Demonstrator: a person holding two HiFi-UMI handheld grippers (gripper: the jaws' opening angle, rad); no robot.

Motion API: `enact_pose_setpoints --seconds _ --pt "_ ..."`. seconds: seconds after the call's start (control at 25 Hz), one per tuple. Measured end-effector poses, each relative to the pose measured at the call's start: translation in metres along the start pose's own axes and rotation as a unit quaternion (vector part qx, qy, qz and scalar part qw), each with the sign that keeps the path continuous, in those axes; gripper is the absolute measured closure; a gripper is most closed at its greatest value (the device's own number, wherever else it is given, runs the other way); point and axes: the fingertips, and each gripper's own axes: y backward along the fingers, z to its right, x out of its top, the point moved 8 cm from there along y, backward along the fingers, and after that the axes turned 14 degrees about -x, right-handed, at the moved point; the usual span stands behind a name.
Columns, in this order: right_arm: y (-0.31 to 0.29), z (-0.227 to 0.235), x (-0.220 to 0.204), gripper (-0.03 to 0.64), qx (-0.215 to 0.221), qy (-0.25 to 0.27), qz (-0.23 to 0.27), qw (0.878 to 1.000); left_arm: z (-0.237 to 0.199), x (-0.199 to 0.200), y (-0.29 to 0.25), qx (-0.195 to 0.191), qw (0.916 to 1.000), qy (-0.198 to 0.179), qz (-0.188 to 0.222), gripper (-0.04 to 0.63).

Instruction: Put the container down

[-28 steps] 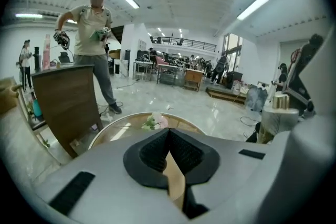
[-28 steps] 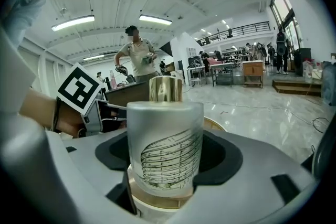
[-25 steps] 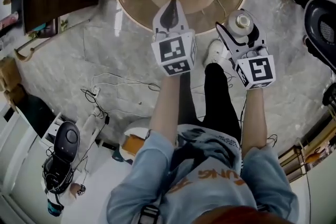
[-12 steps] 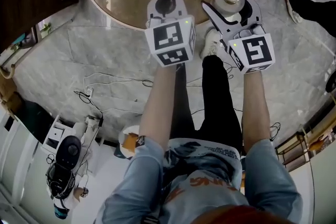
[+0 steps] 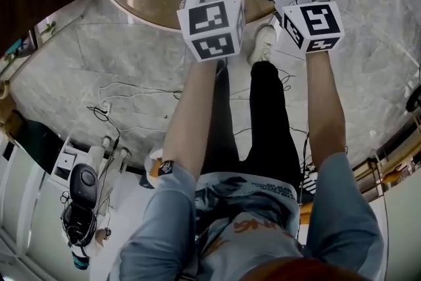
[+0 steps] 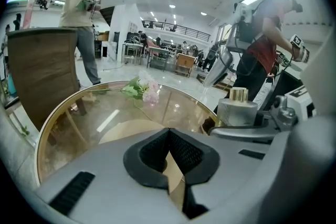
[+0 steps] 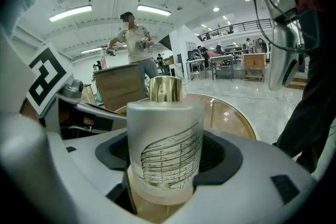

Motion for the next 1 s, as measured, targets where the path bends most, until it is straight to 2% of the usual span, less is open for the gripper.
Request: enact_pose_setpoints --seconds 0.4,0.8,1.0 --pt "-0.05 0.024 0.007 0.267 -0.006 0.023 -0.004 1.0 -0.008 0.012 -0.025 -0.007 0.9999 -0.011 -0.003 0.572" --pt "-0.089 0.023 0.009 0.267 0.016 0.055 -0.012 0.998 -0.028 0.027 -0.031 0.0 0.9999 -0.013 0.004 0.572" --pt "-0.097 0.021 0.001 0.267 0.022 0.051 -0.027 0.998 -0.03 0.025 -0.034 -0.003 0.9999 -0.011 -0.001 0.572"
